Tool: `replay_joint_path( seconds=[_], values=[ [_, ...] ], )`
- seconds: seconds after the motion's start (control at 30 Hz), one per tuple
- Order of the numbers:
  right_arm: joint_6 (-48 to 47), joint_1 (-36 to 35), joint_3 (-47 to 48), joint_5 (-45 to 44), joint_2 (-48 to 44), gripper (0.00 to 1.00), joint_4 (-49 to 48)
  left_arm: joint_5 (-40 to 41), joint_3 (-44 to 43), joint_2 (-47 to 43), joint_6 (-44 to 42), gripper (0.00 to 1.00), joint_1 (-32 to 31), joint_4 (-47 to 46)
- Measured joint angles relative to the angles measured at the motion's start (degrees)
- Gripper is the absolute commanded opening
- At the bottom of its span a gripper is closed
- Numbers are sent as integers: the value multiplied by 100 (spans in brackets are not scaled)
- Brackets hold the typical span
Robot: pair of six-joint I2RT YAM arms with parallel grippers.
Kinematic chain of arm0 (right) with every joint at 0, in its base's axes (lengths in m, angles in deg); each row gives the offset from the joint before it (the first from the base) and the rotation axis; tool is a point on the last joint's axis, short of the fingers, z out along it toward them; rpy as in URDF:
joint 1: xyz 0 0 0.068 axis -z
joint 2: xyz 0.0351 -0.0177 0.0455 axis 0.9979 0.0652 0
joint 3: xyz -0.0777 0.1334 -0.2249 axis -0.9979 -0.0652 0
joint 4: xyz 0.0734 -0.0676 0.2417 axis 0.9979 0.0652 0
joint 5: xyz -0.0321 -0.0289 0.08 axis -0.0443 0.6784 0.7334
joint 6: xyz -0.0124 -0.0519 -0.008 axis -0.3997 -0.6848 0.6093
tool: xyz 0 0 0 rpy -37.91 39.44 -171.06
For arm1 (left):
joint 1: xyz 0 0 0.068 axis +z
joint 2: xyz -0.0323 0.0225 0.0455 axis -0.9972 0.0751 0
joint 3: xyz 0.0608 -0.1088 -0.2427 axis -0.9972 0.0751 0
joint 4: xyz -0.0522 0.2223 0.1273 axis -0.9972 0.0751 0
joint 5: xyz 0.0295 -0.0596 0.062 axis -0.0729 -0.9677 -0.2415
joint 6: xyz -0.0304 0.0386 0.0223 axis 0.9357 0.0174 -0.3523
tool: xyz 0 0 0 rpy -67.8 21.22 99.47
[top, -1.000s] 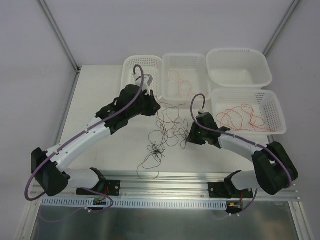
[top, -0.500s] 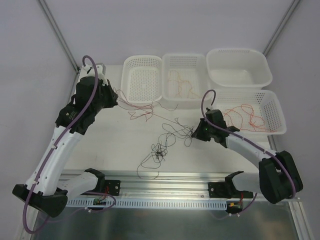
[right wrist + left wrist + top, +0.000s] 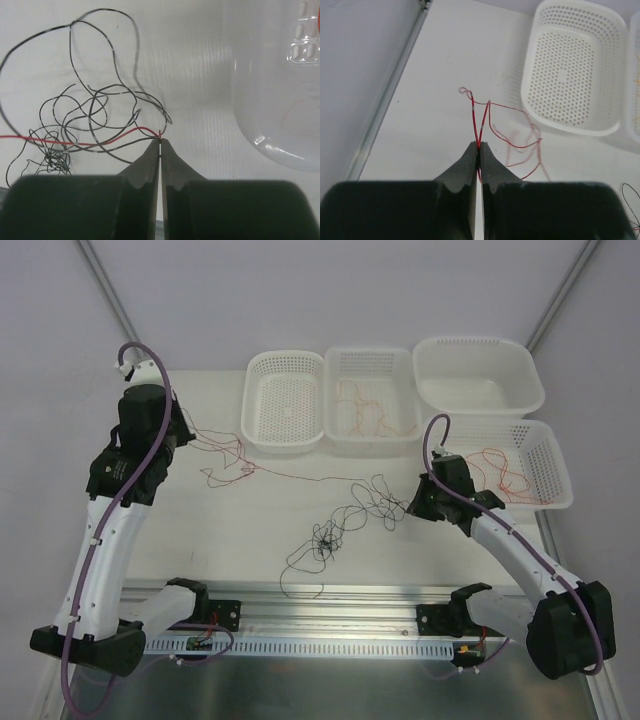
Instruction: Untangle the cables
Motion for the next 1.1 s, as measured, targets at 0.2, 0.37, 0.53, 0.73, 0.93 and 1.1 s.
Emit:
replay_joint_path(
  seconds=[0.2,0.37,0.53,0.73,0.93,1.1],
  values=[
    [-474,-116,450,-7,-57,44,527,-1530,927,-52,195,0,2,-120],
    [-863,-393,739,2,-50,66,769,-2218,1473,-74,282,0,2,-81],
    [-1482,-1248,1244,343,127,77,765,-2874,1790,-262,435,0,-2,-103],
    [-2361,-1976,2146,1029,1187,81,352,-3261,2033,-505,527,0,-2,-138],
    [-2881,-2326,3222,1674,2505,81,164,-3480,2059,-577,605,0,-2,-173],
    [-2747,-2634,3646,1856,3025,78,37,-3504,2090,-588,820,0,-2,-188]
  ],
)
